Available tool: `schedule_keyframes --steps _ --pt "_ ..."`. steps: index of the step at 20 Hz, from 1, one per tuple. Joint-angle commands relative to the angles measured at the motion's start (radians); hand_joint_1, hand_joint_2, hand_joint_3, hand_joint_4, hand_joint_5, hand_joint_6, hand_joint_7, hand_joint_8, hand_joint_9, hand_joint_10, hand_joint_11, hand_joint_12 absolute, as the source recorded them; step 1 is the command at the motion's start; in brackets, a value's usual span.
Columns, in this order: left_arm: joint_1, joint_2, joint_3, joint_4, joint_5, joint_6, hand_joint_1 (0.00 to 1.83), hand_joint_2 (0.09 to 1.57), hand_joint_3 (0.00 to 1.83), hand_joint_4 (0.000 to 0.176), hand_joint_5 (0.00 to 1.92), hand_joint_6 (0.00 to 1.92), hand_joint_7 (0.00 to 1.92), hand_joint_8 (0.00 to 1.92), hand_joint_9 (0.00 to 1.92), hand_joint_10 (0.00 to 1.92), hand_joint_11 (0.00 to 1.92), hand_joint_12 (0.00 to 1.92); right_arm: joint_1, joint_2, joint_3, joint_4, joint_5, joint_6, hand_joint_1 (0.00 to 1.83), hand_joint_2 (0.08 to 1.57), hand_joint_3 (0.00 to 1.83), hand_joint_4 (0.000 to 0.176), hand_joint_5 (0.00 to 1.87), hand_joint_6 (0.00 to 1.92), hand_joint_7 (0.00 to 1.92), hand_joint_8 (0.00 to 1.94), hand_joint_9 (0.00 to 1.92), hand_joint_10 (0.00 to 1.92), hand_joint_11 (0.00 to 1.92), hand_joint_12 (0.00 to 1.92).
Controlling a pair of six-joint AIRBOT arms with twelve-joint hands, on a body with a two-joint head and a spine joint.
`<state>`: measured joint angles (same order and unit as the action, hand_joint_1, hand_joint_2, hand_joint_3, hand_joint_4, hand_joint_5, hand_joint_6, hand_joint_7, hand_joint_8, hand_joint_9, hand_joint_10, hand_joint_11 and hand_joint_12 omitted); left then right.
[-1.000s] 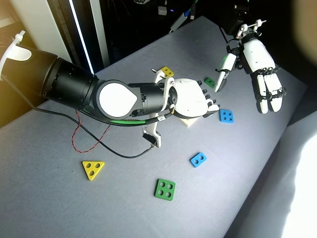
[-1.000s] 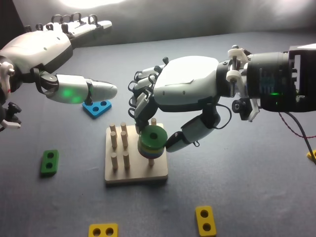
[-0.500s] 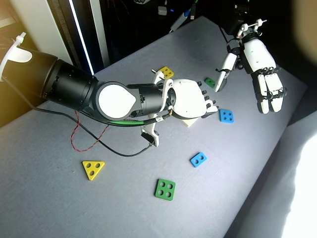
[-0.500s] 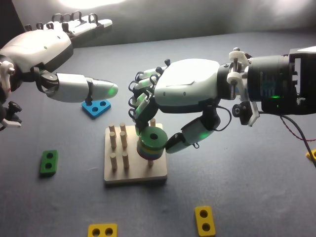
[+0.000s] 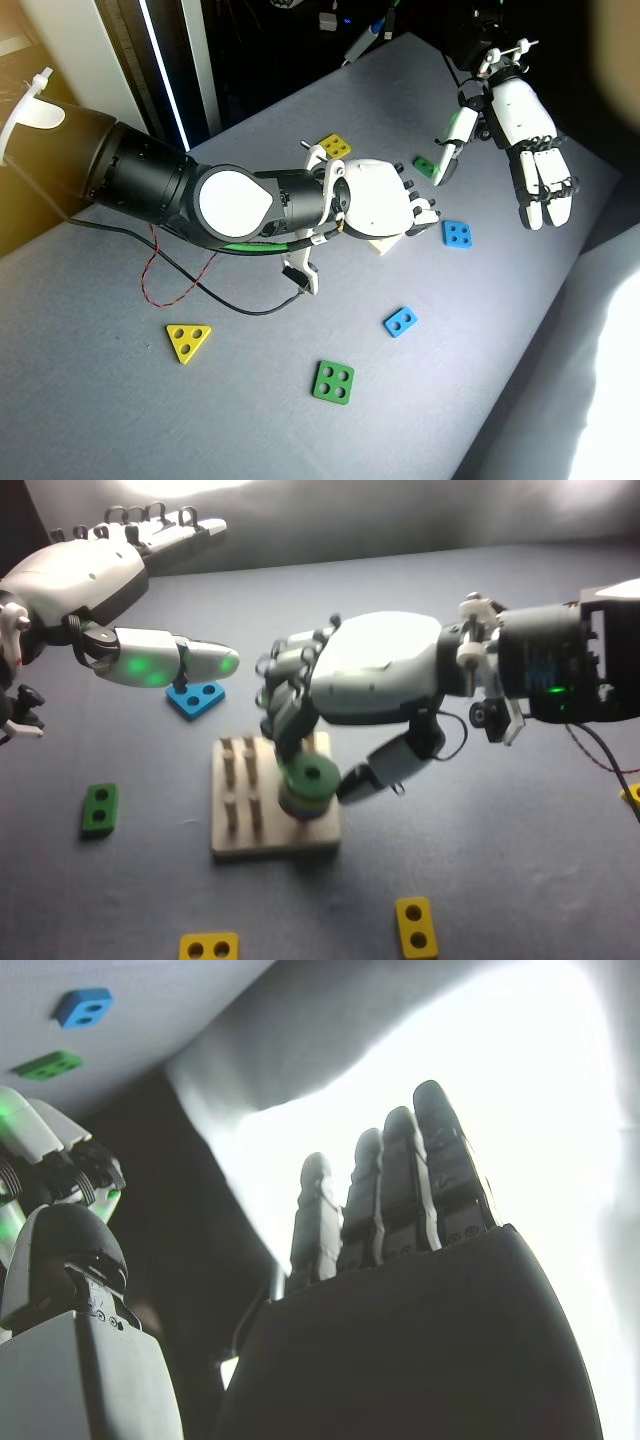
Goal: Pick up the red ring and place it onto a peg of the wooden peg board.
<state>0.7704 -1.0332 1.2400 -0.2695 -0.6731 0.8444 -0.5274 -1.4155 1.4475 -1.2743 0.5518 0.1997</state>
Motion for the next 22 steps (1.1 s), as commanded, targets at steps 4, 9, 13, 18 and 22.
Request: schedule_keyframes --steps 4,9,13,18,22 --pt "-0.011 -0.005 0.006 0.003 -0.123 -0.001 0.44 0.99 0.0 0.156 0.09 0.0 0.04 0.0 0.05 0.0 0.0 0.33 0.012 -0.004 -0.006 0.018 0.06 0.004 1.15 1.11 0.0 0.0 0.99 0.97 0.6 0.32 0.18 0.83 0.09 1.55" --pt "-0.01 -0.004 0.006 0.003 -0.123 -0.001 0.45 0.99 0.0 0.148 0.09 0.0 0.04 0.0 0.05 0.0 0.0 0.34 0.014 -0.004 -0.006 0.009 0.053 0.004 1.1 1.11 0.0 0.0 0.97 1.0 0.59 0.3 0.17 0.83 0.09 1.56" --pt "-0.006 -0.004 0.006 0.001 -0.123 -0.001 0.44 0.99 0.0 0.148 0.08 0.0 0.05 0.0 0.07 0.0 0.0 0.38 0.017 -0.001 -0.006 0.008 0.054 0.005 0.95 0.97 0.0 0.042 0.68 0.23 0.49 0.22 0.16 0.81 0.11 1.55" --pt "0.001 0.0 0.006 -0.007 -0.126 -0.001 0.45 0.98 0.0 0.151 0.09 0.0 0.04 0.0 0.06 0.0 0.0 0.34 0.02 0.023 -0.017 0.008 0.054 0.005 0.87 0.9 0.0 0.039 0.56 0.08 0.44 0.19 0.1 0.91 0.06 1.63" --pt "0.007 0.004 0.003 -0.015 -0.133 -0.001 0.46 0.99 0.0 0.161 0.09 0.0 0.04 0.0 0.05 0.0 0.0 0.32 0.022 0.052 -0.035 0.008 0.051 0.004 0.79 0.91 0.0 0.04 0.56 0.04 0.46 0.18 0.07 0.97 0.03 1.64"
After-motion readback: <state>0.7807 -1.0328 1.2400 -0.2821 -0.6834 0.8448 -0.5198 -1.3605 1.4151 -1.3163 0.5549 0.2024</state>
